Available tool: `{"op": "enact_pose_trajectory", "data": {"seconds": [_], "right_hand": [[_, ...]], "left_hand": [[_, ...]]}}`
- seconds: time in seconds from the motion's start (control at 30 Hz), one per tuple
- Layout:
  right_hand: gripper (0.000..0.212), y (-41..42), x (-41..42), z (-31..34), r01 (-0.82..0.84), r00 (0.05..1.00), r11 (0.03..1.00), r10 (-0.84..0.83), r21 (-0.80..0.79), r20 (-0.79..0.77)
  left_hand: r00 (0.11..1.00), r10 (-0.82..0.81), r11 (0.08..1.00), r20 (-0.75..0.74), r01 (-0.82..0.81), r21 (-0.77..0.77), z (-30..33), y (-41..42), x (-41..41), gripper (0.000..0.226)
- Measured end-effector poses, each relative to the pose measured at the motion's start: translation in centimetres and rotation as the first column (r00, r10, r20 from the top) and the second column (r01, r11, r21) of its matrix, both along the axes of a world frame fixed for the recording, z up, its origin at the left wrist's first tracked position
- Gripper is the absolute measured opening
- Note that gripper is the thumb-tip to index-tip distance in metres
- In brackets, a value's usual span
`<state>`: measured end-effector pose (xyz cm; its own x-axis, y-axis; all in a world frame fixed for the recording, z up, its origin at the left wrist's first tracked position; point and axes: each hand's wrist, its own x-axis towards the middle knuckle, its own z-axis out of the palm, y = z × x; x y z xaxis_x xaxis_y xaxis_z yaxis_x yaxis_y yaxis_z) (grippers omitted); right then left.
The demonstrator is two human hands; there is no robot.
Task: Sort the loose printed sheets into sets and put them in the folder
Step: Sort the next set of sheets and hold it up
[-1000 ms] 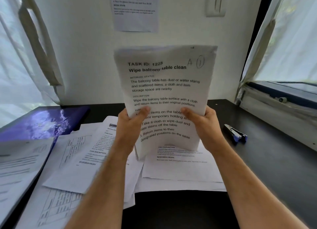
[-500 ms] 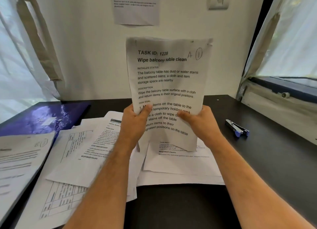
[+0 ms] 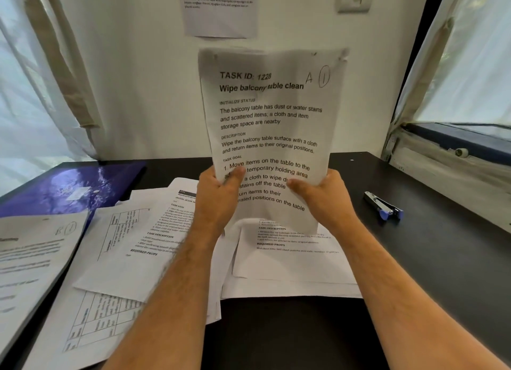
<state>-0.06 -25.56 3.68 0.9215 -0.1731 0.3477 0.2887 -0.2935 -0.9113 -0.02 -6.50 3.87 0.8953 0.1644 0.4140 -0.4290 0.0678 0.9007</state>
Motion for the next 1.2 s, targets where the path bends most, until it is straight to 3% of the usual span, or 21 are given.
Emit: {"op": "enact_pose_trajectory", "data": {"seconds": [0.13, 0.3, 0.53, 0.7, 0.87, 1.2], "right_hand": [[0.026, 0.2, -0.1, 0.2, -0.014, 0.999, 0.997, 0.01, 0.074, 0.043], [0.024, -0.1, 0.4, -0.5, -0.021, 0.993, 0.997, 0.011, -0.079, -0.12], [0.023, -0.4, 0.2, -0.2, -0.025, 1.0, 0.999, 0.025, -0.041, 0.003], [0.019, -1.0, 0.2, -0.1, -0.063, 0.998, 0.998, 0.064, -0.019, 0.019], [0.024, -1.5, -0.2, 0.2, -0.186, 0.98, 0.972, 0.193, 0.143, -0.042], [0.018, -2.1, -0.3, 0.5, -0.157, 0.961, 0.921, 0.225, 0.355, -0.159]], "left_hand": [[0.999, 0.011, 0.999, 0.035, -0.01, -0.037, 0.3, 0.0, -0.2, 0.015], [0.996, 0.002, 0.999, -0.094, 0.003, 0.052, -0.9, -0.1, 0.5, 0.01], [0.995, -0.03, 0.997, -0.092, 0.036, 0.062, -0.3, 0.4, 0.6, 0.013], [0.976, -0.092, 0.992, -0.198, 0.107, 0.066, 0.0, 0.9, 0.7, 0.011], [0.937, -0.115, 0.989, -0.329, 0.138, 0.048, -0.4, 1.8, 1.0, 0.016], [0.797, -0.306, 0.949, -0.52, 0.299, -0.1, -0.6, 2.2, 0.8, 0.028]]}}
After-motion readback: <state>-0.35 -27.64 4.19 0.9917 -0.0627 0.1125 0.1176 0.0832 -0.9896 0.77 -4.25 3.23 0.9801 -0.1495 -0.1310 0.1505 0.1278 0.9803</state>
